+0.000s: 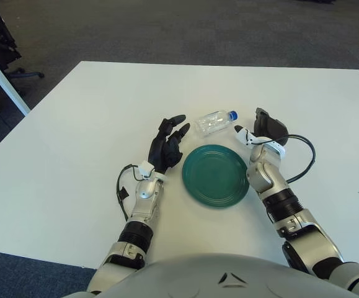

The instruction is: Put the bottle into the plate.

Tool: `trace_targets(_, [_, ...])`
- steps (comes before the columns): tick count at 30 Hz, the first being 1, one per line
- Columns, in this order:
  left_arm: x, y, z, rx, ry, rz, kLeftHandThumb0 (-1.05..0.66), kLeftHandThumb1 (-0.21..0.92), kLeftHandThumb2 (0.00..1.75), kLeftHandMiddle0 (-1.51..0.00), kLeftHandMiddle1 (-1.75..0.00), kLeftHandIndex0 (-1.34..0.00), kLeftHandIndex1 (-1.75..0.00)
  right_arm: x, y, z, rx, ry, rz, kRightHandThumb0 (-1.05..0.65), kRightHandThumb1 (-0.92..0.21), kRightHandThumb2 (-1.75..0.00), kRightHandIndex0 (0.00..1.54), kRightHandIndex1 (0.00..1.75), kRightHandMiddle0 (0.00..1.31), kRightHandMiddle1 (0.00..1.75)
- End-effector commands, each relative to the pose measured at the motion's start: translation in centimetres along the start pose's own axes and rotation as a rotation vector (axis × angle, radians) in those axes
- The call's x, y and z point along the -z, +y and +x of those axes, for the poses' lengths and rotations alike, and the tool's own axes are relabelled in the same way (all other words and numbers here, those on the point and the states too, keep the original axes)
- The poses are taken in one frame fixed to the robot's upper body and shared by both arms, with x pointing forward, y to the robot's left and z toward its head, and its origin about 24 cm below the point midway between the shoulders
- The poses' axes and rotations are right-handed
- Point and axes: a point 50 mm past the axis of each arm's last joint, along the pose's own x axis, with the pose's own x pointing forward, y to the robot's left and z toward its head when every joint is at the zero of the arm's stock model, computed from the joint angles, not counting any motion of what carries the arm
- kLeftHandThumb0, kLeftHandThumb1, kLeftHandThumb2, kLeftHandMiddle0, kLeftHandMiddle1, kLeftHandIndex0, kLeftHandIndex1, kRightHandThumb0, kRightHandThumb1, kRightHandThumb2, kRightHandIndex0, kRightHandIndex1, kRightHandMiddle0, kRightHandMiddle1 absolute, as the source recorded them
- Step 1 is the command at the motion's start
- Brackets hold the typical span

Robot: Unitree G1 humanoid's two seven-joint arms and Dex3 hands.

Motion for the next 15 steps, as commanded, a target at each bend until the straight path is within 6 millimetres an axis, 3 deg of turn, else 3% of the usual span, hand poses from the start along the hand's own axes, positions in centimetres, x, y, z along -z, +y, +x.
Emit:
trace_targets(1, [4.5, -4.5, -3.9, -0.172, 0.210, -0.256, -0.50, 0.92, 0.82, -0.69, -0.07, -0.30, -0.86, -1.0, -1.2, 0.4, 0.032, -0.031, 0.000, -1.05, -0.92, -0.57, 0.00, 0.00, 0.00, 0.00])
trace_targets(15, [4.8, -4.5, -3.6, -0.186, 0.222, -0.257, -0.49, 0.92, 0.81, -0.69, -0.07, -0.30, -0.85, -0.7, -2.7, 1.3, 0.064, -0.046, -0.006, -1.05, -0.92, -0.58, 0.00, 0.00, 0.00, 0.00])
